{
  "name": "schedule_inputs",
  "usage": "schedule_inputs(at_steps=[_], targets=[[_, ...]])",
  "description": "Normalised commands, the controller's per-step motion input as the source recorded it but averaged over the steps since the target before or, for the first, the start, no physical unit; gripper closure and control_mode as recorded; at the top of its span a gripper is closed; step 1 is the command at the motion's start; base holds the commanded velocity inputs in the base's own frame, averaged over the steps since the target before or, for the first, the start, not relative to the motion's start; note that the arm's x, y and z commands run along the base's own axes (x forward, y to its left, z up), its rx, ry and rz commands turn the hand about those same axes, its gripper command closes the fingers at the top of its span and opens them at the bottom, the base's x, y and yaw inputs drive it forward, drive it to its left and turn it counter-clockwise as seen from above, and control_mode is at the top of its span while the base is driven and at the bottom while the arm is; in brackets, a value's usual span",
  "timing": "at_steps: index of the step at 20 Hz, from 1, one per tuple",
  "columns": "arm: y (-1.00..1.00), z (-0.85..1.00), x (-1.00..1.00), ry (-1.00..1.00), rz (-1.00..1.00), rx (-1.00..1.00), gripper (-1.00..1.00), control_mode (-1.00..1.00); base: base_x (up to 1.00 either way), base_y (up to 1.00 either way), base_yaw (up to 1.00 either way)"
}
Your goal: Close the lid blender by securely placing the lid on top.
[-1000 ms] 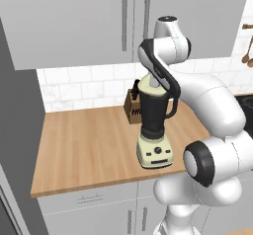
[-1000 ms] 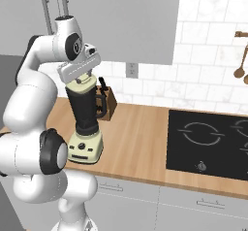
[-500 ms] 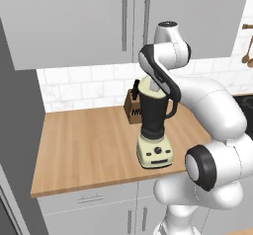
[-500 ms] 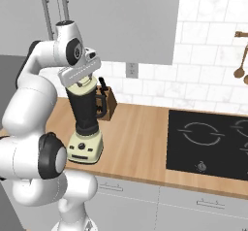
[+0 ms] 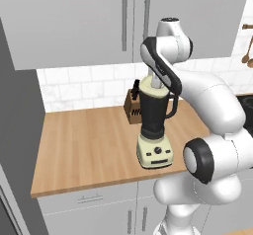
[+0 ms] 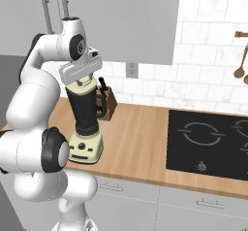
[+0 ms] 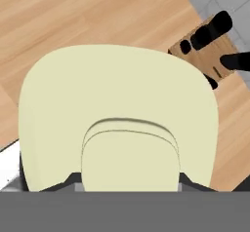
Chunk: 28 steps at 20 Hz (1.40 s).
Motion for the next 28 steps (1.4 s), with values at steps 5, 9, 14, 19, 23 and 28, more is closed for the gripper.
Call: schedule_inputs(at_steps=[5,9,14,19,23,28], targets=[[0.0,0.0,-0.05,0.08,0.0,0.01,1.0,-1.0,0.0,0.0,0.0],[0.0,-0.16,-0.3,0.01,0.0,0.0,1.0,-1.0,0.0,0.0,0.0],[0.0,-0.21,-0.53,-0.01,0.0,-0.02,1.0,-1.0,0.0,0.0,0.0],[0.0,-0.15,-0.02,-0.08,0.0,-0.01,1.0,-1.0,0.0,0.0,0.0],[0.0,-0.01,0.21,0.01,0.0,0.0,1.0,-1.0,0.0,0.0,0.0],[0.0,0.0,0.16,0.05,0.0,0.0,1.0,-1.0,0.0,0.0,0.0]])
